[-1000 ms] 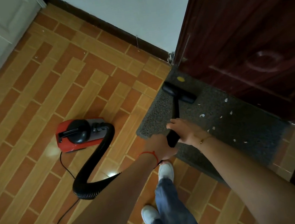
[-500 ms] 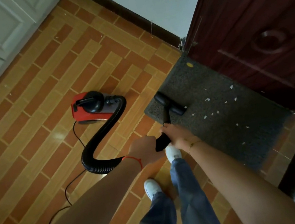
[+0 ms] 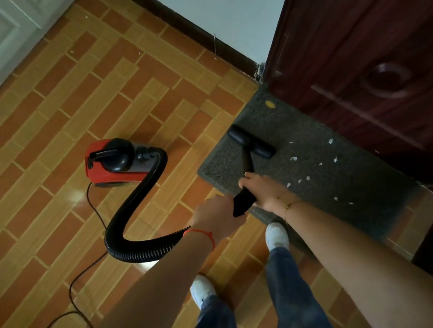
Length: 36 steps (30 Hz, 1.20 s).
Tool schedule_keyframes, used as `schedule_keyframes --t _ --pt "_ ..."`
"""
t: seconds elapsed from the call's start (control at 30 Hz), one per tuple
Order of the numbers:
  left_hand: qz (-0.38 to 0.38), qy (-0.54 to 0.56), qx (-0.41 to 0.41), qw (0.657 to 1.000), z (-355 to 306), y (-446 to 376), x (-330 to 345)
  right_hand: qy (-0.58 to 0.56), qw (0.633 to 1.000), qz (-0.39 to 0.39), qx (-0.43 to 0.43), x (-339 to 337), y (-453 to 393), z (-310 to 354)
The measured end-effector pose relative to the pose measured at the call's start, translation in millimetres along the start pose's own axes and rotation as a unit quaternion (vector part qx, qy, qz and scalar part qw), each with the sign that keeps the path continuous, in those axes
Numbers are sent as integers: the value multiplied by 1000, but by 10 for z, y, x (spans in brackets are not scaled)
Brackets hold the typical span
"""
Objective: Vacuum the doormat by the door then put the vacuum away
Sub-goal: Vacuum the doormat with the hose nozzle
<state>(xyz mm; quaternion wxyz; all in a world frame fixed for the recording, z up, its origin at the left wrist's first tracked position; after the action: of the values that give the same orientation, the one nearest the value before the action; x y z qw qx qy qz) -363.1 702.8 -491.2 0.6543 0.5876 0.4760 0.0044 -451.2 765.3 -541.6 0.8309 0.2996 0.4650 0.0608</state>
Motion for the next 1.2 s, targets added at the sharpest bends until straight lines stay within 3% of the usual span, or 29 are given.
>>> schedule_keyframes --t 0.37,0.67,0.9,1.2 --pt "-26 12 1 1000 -1237 -674 -541 8 1000 14 -7 -646 51 -1374" --pt "-44 2 16 999 -1827 -947 -815 -12 1000 1 -3 -929 137 -2021" --pt "-43 2 15 999 -1729 -862 -823 -35 999 -12 -6 -891 144 -1899" --pt "-31 -14 -6 999 -1140 -342 -415 -47 999 -4 -7 -420 314 -1107"
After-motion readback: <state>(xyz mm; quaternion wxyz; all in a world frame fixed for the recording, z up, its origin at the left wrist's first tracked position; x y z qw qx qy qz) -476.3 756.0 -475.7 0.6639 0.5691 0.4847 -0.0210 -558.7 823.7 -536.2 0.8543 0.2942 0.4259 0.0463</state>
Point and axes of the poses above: each hand's wrist, its own y-axis away from the middle knuckle, its own x-axis out of the palm, z = x × y, the point moved 7 cm from there along -y, towards the middle knuckle, and after that the axes turned 10 degrees about -x, right-handed, at the moved point
